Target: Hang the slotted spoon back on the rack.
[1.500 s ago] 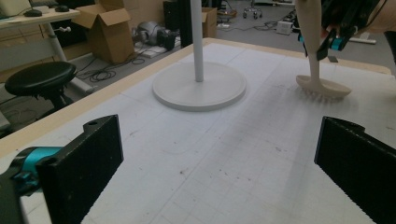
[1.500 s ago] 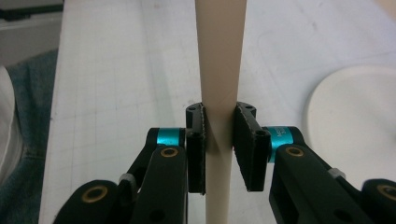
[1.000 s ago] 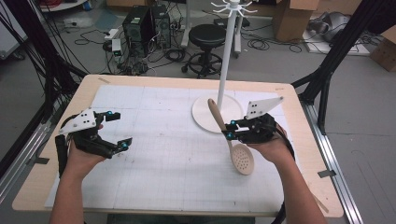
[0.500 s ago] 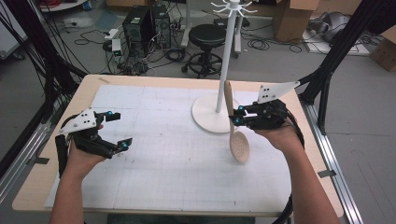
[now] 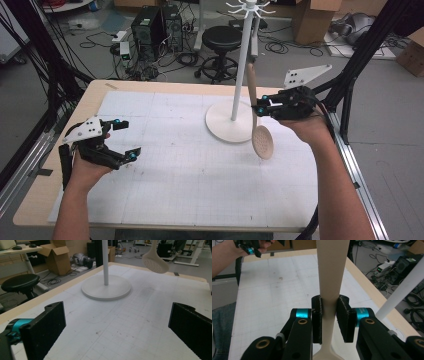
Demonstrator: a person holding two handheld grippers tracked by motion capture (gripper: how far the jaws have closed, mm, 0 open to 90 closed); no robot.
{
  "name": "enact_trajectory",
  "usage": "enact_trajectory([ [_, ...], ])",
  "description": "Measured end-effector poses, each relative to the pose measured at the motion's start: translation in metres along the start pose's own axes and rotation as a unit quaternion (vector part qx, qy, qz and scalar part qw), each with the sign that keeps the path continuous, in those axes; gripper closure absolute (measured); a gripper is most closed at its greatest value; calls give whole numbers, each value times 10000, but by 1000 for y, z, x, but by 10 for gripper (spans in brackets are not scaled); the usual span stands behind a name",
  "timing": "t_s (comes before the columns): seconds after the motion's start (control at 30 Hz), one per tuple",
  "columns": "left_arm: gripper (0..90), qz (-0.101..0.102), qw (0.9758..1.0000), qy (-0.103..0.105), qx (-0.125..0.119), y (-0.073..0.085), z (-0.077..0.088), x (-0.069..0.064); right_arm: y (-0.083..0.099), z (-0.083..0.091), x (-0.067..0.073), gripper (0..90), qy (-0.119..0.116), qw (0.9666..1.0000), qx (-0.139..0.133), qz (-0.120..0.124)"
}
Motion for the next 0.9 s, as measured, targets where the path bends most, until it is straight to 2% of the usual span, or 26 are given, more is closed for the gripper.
enact_trajectory([
  [0.27,17,7,10000,18,-37,-1,1,0,-17,14,-17,757,55,9994,-260,-237],
  [0.57,17,29,10000,8,-50,0,2,1,-33,24,-43,757,314,9966,-454,-605],
  [0.67,17,40,10000,15,-42,0,2,1,-37,24,-49,757,434,9953,-455,-737],
  [0.9,17,51,10000,6,-55,1,3,2,-48,21,-59,757,610,9936,-384,-869],
])
Point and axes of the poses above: each handheld gripper's, and its own axes: z roughly backward along the jaws, y roughly out of its underside, x roughly to its left, the point moved 6 cm from there along -z, roughly forward along the jaws, and after that the axes turned 10 degrees about -z, right-handed, at the moved point
